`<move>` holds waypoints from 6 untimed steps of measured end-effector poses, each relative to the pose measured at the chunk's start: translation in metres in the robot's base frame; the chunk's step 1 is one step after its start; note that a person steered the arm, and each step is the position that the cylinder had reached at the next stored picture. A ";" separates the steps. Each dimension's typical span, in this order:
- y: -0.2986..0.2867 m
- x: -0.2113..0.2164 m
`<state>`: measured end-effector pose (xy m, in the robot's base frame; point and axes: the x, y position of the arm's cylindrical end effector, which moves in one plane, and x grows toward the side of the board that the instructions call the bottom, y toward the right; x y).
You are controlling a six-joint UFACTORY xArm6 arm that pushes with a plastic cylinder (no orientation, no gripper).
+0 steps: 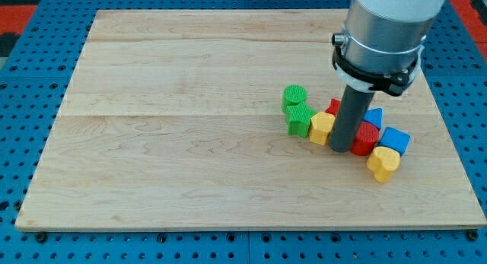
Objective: Push green star along with green circle towards top center
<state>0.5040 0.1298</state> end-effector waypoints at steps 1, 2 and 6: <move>-0.039 0.009; -0.050 -0.009; -0.051 -0.030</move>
